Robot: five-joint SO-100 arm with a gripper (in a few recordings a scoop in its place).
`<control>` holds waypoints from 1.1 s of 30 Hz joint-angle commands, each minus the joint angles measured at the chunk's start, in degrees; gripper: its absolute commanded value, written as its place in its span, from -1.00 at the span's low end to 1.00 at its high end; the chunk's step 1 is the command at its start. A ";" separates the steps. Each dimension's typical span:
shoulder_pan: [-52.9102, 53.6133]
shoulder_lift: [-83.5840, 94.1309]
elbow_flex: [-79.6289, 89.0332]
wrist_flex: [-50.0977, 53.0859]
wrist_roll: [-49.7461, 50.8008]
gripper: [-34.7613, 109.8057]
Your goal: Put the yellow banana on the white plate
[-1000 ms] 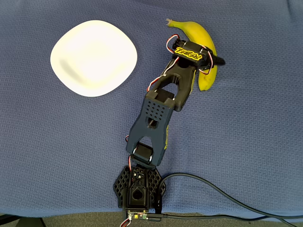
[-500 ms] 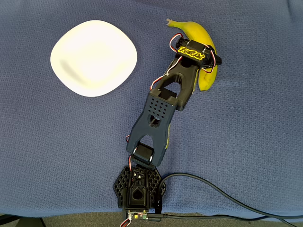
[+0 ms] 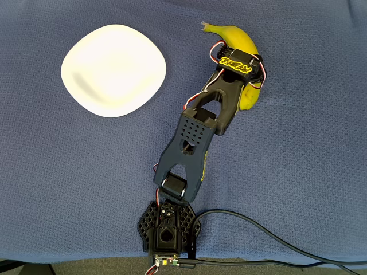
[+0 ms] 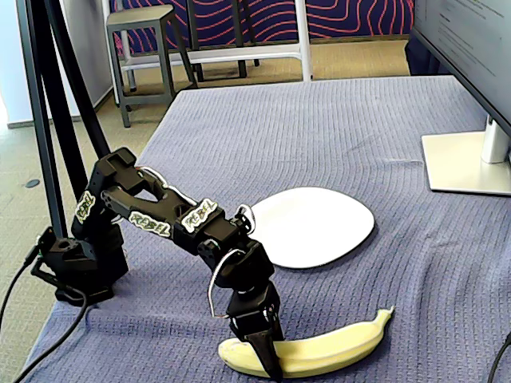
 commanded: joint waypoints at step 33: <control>-5.10 22.24 -5.01 14.06 2.46 -0.52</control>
